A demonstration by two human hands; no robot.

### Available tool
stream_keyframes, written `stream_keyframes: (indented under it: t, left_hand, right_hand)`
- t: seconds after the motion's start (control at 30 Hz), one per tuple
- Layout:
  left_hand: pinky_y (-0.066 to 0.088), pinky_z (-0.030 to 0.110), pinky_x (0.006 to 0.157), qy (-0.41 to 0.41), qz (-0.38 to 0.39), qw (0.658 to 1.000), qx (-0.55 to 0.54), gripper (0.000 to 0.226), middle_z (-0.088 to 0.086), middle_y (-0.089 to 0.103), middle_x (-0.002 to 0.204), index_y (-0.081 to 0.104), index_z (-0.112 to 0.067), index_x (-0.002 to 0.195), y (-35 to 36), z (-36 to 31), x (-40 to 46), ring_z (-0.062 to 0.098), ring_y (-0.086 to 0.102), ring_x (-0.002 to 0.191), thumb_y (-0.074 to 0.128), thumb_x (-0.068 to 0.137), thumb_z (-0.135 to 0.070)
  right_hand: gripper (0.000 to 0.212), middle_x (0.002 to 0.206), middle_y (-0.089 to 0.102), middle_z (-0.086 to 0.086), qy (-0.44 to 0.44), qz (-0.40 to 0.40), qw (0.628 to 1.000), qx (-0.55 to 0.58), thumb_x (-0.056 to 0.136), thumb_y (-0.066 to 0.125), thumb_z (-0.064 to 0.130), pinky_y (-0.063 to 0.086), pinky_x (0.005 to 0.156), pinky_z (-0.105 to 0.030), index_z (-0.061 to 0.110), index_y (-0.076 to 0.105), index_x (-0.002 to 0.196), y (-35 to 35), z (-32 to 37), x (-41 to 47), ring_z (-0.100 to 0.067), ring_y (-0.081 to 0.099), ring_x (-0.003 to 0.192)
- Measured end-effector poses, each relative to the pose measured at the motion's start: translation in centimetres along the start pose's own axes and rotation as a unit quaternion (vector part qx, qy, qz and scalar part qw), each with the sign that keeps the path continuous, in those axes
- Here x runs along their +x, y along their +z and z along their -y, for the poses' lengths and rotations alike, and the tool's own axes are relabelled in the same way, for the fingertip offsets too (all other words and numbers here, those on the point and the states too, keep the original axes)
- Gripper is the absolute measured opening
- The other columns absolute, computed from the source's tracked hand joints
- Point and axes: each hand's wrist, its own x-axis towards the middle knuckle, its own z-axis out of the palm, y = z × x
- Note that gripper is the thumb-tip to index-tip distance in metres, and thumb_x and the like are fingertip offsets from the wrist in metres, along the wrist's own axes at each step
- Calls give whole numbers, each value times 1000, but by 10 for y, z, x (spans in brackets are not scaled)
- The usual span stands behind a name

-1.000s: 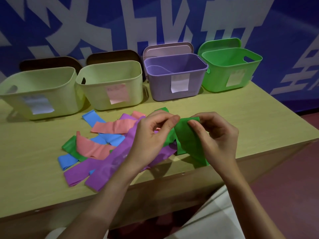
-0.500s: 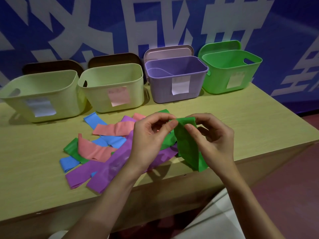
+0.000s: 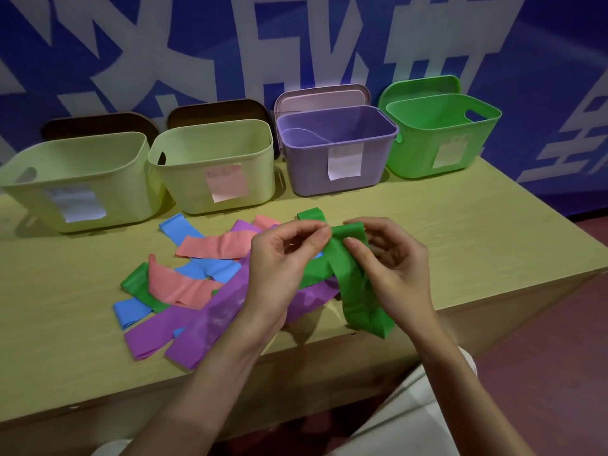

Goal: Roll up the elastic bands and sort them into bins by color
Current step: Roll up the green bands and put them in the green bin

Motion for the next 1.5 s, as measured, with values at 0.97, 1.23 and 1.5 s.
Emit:
stream_keyframes:
  t: [0.97,1.23,1.5]
  left_hand:
    - [41,16,63,32,11,999,32,19,-11,61,63,71,-9,80,-3,9,-4,1,51,62,63,80,-27]
    - [33,13,55,66,61,988,124,32,-11,44,51,62,-8,61,-8,12,-2,1,39,51,62,88,-26]
    - [53,28,71,102,37,982,157,8,-4,71,83,72,-18,90,-13,19,-7,14,65,78,70,82,-14]
  right_hand:
    - [21,78,67,-17,-10,28,1000,2,85,69,11,53,62,-36,14,68,106,0,-5,0,-30,64,69]
    - [6,77,72,10,6,14,1000,23,79,66,12,52,64,-16,10,64,85,1,-2,-1,-4,68,73]
    - [7,82,72,5,14,21,999,26,82,68,12,52,67,-17,10,65,88,2,-4,-3,-6,68,77]
